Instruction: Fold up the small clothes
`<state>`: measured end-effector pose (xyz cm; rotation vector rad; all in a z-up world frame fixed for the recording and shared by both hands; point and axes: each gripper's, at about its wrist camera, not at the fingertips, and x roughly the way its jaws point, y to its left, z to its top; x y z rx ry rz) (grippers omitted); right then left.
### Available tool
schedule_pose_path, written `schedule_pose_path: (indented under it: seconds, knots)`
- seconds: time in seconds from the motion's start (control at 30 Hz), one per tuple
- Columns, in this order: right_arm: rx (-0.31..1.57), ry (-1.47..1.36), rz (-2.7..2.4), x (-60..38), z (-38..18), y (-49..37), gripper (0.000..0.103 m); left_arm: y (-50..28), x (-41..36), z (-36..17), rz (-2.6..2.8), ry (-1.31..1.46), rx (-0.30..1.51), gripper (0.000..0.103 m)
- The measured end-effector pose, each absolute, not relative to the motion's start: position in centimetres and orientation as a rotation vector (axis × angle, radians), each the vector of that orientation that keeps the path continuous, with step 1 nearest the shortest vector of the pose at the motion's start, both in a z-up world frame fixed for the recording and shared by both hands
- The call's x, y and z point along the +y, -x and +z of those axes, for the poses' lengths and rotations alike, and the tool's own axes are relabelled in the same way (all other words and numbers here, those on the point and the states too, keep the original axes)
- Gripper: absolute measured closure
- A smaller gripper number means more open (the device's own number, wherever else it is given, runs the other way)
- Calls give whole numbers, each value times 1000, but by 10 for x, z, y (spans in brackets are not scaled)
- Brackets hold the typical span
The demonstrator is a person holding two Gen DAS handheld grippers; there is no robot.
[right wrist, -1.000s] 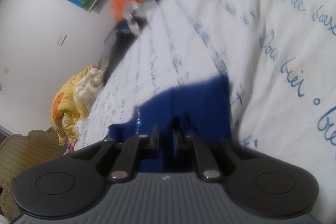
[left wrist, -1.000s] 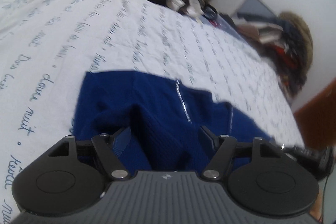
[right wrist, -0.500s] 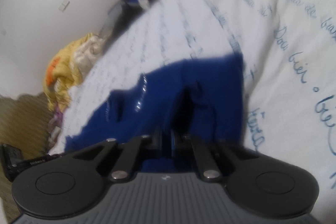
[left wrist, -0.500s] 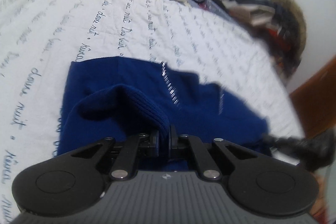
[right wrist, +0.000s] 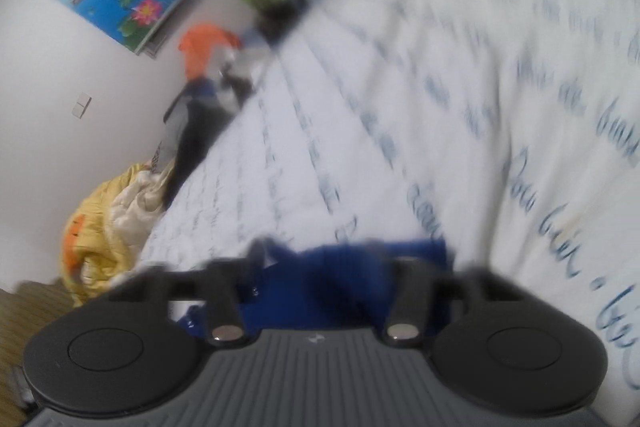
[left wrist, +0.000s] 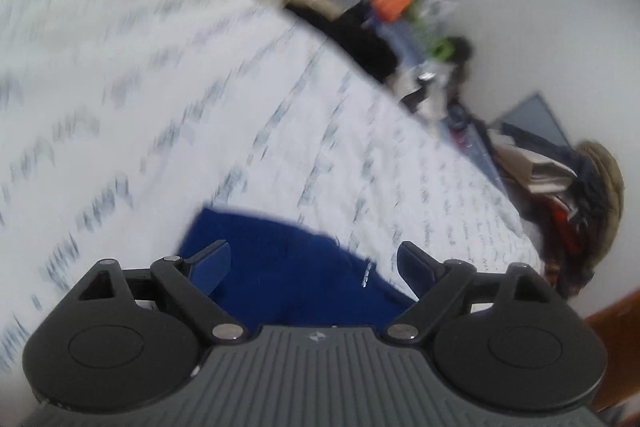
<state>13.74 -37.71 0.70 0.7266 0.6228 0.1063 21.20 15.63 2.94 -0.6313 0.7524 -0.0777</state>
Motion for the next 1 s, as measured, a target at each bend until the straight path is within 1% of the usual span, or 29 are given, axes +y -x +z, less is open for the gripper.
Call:
schedule_pose_path:
  seconds: [0.07,0.17,0.27,0.33,0.4,0.43,0.47,0.5,0.53,0.6,0.63,0.67,0.7,0.77,0.83,0.9,1.0]
  knots:
    - [583,-568,151,-355,19,-127,27,-205,150,38,-71,538,726,15]
    - [627,-340,238,-309,23,-120,28,-192,126,42,-57,329,711,16]
    - [693,-111,237,-267,8,-119,29,-179,93,29,-17,65,711,17]
    - [742,8,165,-255,-7,-125,29,-176,86,13,26,-18,730,18]
    - [728,80,65,-259,-16,-124,28,-174,95,-4,78,-21,768,25]
    - [712,76,22,-263,-15,-120,25,-171,103,-11,108,-11,776,33]
    - [701,56,-16,-266,-11,-115,25,-165,107,-13,126,7,769,35]
    - [678,35,-28,-266,-6,-106,25,-156,109,-13,130,30,751,35]
    - [650,24,-8,-264,-3,-97,25,-146,108,-11,122,46,731,33]
    - [614,24,24,-250,-2,-85,25,-127,95,-6,119,40,688,24]
    - [615,32,29,-243,-4,-82,23,-120,88,-6,123,21,671,17]
    - [622,45,36,-237,-9,-80,23,-115,78,-5,132,0,660,15]
    - [633,63,36,-230,-14,-80,22,-111,71,-6,137,-16,655,14]
    - [627,98,0,-223,-24,-77,17,-105,61,-12,124,-33,657,10]
    - [607,103,-37,-223,-26,-75,5,-101,54,-21,123,-45,660,8]
    - [604,72,-50,-229,-30,-69,0,-99,50,-29,126,-68,654,6]
    - [603,20,-36,-237,-32,-64,0,-95,48,-35,149,-80,622,1]
